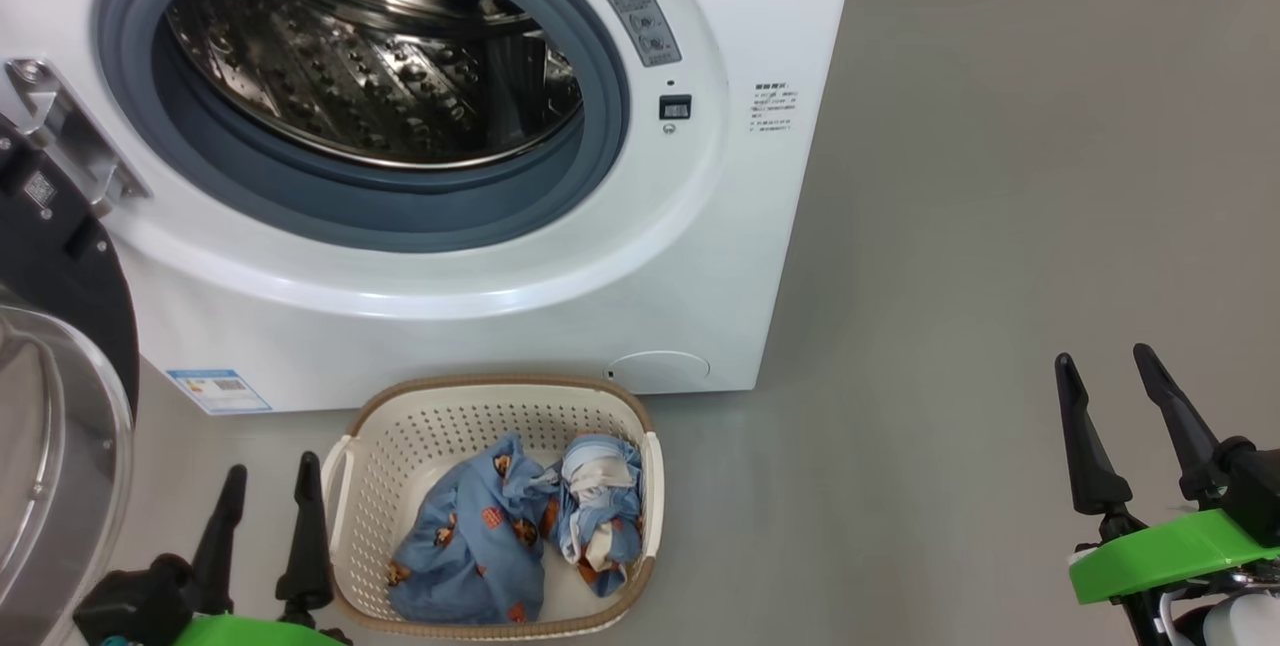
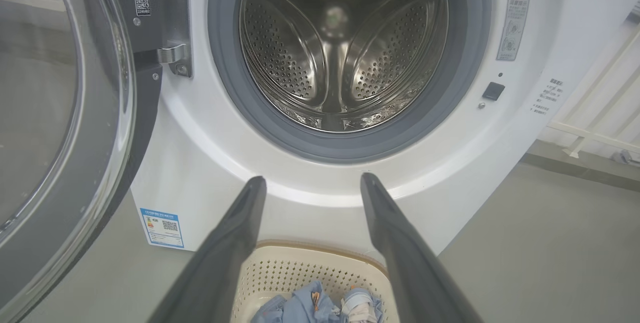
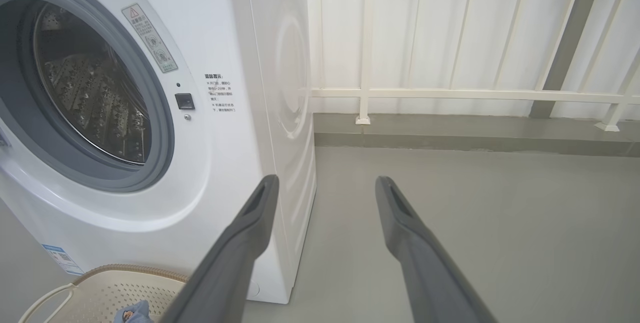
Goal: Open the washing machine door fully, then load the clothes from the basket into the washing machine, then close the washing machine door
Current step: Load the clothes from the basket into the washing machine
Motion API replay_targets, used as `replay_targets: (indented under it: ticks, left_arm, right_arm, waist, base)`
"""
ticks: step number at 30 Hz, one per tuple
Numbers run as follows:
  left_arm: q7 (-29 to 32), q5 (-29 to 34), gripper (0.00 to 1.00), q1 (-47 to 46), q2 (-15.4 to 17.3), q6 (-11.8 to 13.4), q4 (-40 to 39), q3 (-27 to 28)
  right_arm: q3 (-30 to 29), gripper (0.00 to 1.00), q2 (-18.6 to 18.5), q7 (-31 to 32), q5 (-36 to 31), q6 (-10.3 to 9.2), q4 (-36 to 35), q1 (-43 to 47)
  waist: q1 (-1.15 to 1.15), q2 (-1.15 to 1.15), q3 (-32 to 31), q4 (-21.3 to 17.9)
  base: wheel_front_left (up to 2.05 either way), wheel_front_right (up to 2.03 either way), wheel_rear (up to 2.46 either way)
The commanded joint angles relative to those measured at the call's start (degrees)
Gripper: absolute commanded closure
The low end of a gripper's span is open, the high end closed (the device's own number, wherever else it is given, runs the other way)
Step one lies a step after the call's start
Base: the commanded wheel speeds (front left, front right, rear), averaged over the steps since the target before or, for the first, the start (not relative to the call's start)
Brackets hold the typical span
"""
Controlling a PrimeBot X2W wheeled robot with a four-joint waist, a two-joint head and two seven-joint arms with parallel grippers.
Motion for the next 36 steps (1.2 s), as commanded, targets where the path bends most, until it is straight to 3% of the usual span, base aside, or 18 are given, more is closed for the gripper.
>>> replay_targets:
  ticks: [1, 12, 36]
  left_arm:
    - [-0.35, -0.05, 0.0, -1.71, 0.59, -0.2, -0.28, 1.95]
    - [-0.35, 0.12, 0.0, -5.92, -0.33, -0.2, 6.79, -1.5]
    - [-0.35, -6.57, 0.0, -28.2, 2.34, -0.2, 35.53, -13.96]
  right_arm:
    - [0.89, 0.0, -0.73, -0.69, -0.06, 0.26, -1.61, -1.22]
    - [1.7, 0.0, 0.64, -0.69, -0.14, 0.26, -2.6, -4.66]
    - [5.31, 0.0, 3.07, -0.69, -0.58, 0.26, -5.67, -15.85]
  waist:
    - [0.0, 0.0, 0.49, -0.03]
    - [0.0, 0.0, 6.7, -0.76]
    - [0.0, 0.0, 25.85, -3.65]
  base:
    - [0.0, 0.0, 0.0]
    - [0.0, 0.0, 0.0]
    - [0.0, 0.0, 0.0]
